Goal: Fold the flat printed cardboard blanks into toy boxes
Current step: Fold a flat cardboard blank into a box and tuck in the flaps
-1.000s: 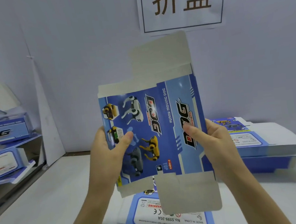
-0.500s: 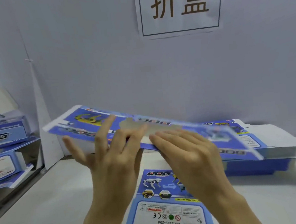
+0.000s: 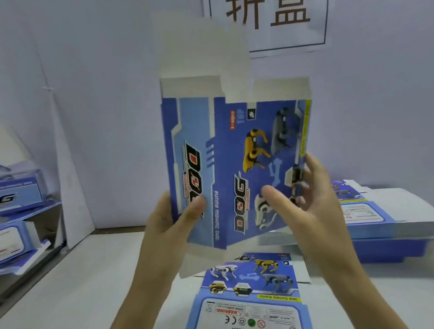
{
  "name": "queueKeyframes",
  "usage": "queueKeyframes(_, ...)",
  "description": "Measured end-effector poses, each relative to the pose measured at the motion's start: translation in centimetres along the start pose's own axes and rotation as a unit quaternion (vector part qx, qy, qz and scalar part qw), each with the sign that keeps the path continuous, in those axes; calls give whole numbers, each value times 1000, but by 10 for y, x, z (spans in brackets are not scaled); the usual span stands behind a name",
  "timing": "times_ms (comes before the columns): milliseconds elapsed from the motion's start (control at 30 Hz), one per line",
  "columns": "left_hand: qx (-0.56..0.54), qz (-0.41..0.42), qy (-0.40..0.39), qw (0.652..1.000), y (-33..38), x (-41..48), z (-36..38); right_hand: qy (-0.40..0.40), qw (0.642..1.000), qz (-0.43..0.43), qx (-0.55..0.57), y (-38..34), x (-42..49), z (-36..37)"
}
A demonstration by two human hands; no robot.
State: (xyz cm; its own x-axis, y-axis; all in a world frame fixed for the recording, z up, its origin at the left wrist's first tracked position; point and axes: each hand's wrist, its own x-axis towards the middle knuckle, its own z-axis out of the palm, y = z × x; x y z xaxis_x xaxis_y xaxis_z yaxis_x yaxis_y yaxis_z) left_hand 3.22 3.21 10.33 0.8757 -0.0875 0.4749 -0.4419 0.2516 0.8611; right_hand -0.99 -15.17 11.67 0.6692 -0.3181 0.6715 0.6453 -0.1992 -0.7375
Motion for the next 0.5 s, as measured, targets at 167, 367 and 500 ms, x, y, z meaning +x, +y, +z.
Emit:
queueKeyframes(167,96,44,-48,993,-1,-2,4,-3,1000,29,-11,8,3,-6)
queueKeyframes(367,191,136,-81,969,-7,2,-8,-89,954,139,248,0,11,-13)
queueKeyframes(500,246,176,-121,945,-2,0,-9,-132,937,184,268,4,8,-19)
